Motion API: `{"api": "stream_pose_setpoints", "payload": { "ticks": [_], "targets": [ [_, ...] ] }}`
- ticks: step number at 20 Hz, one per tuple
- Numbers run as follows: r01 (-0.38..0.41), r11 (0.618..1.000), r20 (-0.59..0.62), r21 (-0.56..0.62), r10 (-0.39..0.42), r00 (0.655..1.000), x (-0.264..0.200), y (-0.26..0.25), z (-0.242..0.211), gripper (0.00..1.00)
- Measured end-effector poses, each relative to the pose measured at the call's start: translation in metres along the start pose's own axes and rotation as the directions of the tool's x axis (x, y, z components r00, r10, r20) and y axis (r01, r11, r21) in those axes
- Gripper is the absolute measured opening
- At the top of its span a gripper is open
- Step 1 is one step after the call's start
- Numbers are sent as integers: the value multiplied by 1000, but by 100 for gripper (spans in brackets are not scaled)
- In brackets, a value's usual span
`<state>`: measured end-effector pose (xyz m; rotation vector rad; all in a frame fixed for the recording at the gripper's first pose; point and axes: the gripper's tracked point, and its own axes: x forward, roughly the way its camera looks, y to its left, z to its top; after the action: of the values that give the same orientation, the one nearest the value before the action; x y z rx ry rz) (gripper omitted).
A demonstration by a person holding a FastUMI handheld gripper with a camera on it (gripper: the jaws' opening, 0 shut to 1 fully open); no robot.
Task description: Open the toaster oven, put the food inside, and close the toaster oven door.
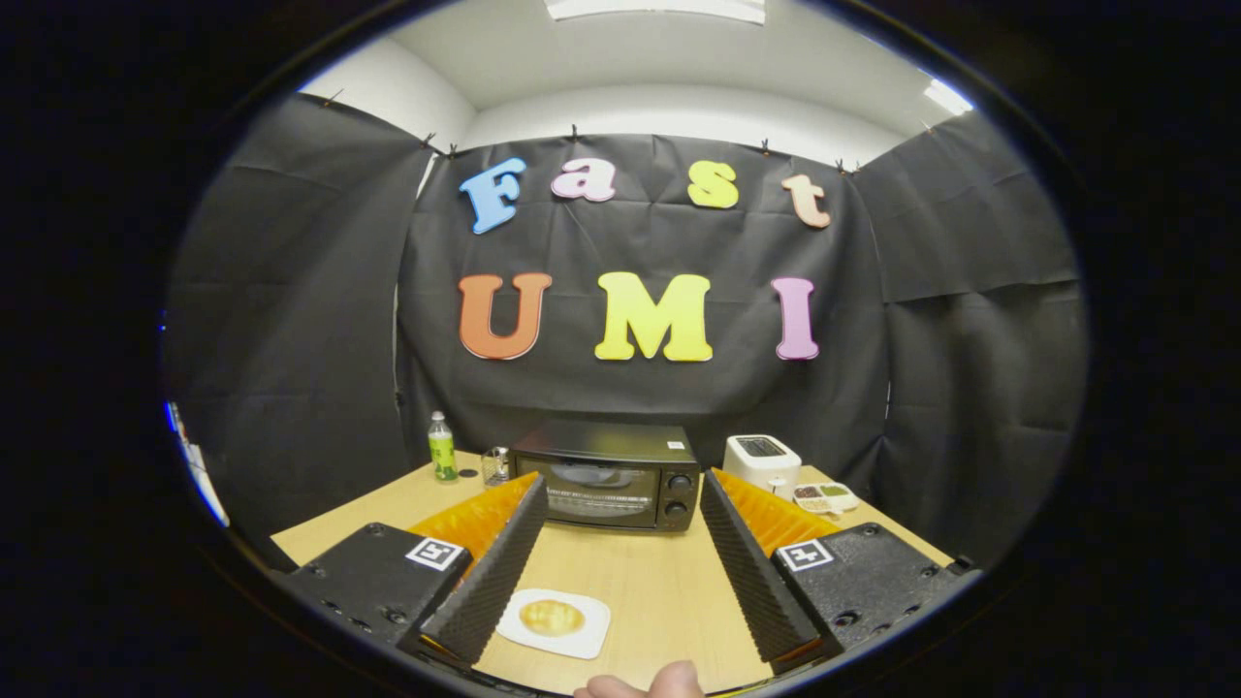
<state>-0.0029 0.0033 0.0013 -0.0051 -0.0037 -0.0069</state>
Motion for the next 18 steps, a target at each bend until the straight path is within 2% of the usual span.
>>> {"api": "stream_pose_setpoints", "payload": {
  "ticks": [18],
  "targets": [
    [20,1000,5,3,-20,1000,4,-3,-3,100]
  ]
}}
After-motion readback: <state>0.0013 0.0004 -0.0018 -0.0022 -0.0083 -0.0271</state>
